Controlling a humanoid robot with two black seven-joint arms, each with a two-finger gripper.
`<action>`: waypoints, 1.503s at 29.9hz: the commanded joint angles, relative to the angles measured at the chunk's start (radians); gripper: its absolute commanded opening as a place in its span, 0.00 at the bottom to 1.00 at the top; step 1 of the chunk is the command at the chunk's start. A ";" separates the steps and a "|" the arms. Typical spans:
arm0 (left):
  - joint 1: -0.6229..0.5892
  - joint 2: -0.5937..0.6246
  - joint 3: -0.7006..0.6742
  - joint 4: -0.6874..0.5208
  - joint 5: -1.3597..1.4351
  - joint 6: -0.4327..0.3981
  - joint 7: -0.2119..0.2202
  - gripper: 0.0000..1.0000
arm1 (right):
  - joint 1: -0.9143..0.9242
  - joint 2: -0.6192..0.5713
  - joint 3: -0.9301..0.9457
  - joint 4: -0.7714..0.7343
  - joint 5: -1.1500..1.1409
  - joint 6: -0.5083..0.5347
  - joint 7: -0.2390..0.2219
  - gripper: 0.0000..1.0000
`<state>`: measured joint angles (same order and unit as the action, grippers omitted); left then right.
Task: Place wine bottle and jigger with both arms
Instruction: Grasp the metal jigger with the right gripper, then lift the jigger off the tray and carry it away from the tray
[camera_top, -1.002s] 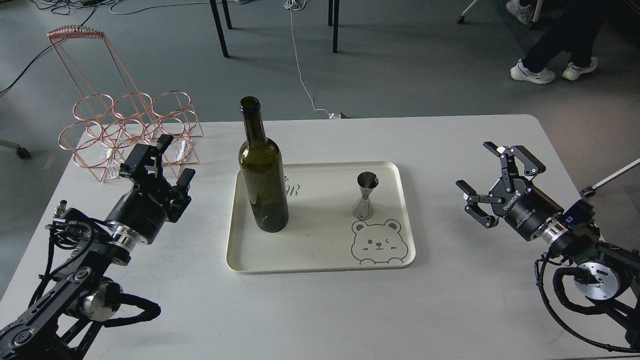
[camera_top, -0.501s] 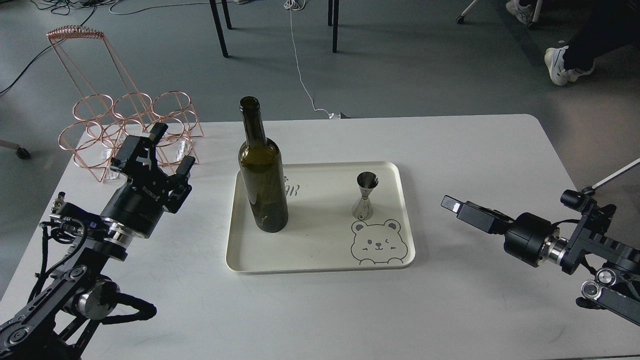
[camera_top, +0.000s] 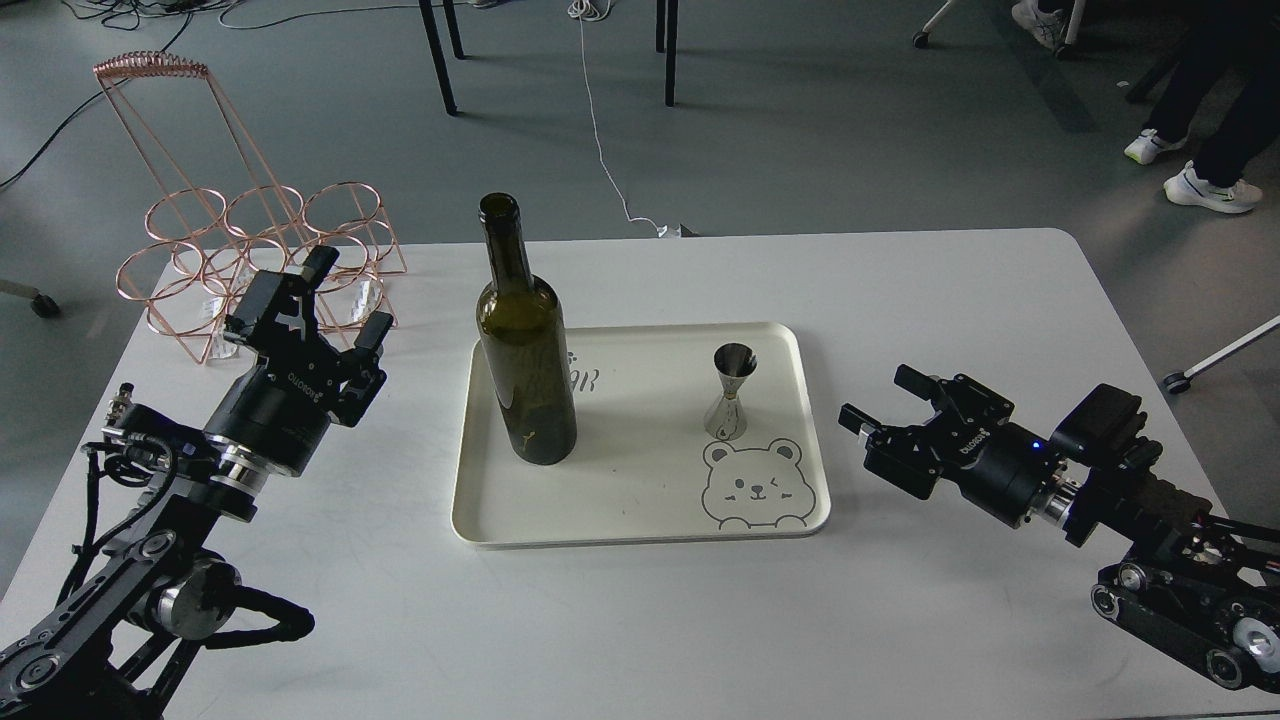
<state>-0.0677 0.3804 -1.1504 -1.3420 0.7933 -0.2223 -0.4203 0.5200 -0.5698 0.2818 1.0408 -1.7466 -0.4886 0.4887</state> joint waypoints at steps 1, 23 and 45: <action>0.000 0.000 0.000 -0.002 0.000 0.000 0.000 0.98 | 0.024 0.073 -0.030 -0.060 -0.046 0.000 0.000 0.95; 0.000 -0.002 -0.003 -0.003 0.000 0.001 -0.002 0.98 | 0.152 0.352 -0.035 -0.335 -0.126 0.000 0.000 0.69; 0.000 -0.002 -0.002 -0.020 0.000 -0.006 -0.005 0.98 | 0.176 0.390 -0.035 -0.357 -0.125 0.000 0.000 0.23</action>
<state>-0.0673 0.3775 -1.1520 -1.3619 0.7931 -0.2286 -0.4249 0.6918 -0.1810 0.2457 0.6782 -1.8731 -0.4887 0.4887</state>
